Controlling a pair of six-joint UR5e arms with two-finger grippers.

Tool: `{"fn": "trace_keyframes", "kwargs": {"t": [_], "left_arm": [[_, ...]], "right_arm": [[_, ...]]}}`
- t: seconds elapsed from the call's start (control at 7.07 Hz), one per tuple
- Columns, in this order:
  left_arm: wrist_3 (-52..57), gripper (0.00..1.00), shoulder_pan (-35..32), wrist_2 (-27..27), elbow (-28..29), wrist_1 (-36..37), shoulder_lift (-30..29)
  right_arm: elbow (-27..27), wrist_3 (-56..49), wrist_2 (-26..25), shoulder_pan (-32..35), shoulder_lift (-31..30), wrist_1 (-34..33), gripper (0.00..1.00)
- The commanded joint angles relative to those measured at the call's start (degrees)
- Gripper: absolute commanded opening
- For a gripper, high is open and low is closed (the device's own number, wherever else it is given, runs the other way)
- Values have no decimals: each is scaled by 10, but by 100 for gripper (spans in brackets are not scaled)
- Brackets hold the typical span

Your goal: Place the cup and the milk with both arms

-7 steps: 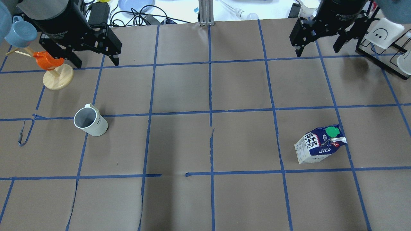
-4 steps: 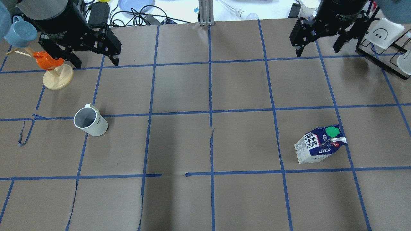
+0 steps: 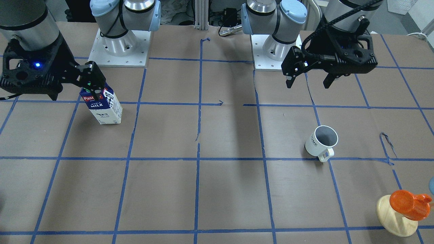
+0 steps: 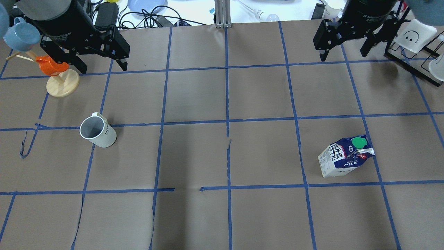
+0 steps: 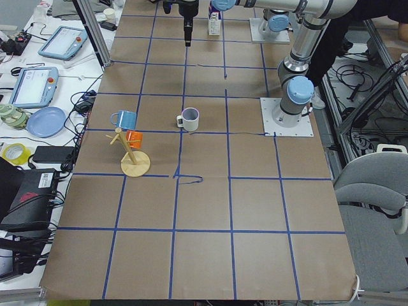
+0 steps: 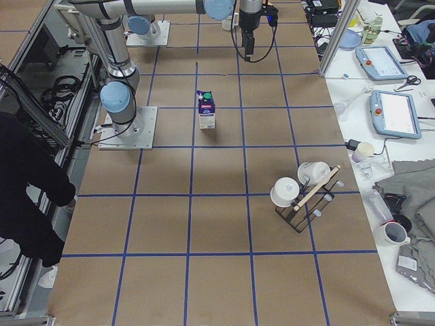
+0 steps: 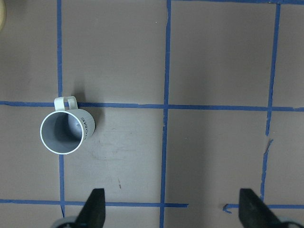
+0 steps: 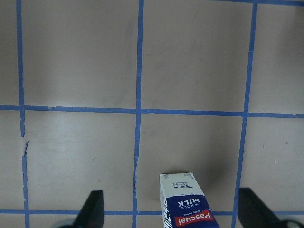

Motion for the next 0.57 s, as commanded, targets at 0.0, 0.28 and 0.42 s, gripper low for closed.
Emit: {"fn": "trace_keyframes", "kwargs": {"t": [0.0,0.28,0.42], "left_arm": [[63,100,14,4,-13,-13,1],[99,100,86,-4,-49,42,-32],[139,100,107,-2,-98,84,-46]], "right_arm": [[0,0,-1,0,0,0,100],[0,0,-1,0,0,0,100],[1,0,-1,0,0,0,100]]}}
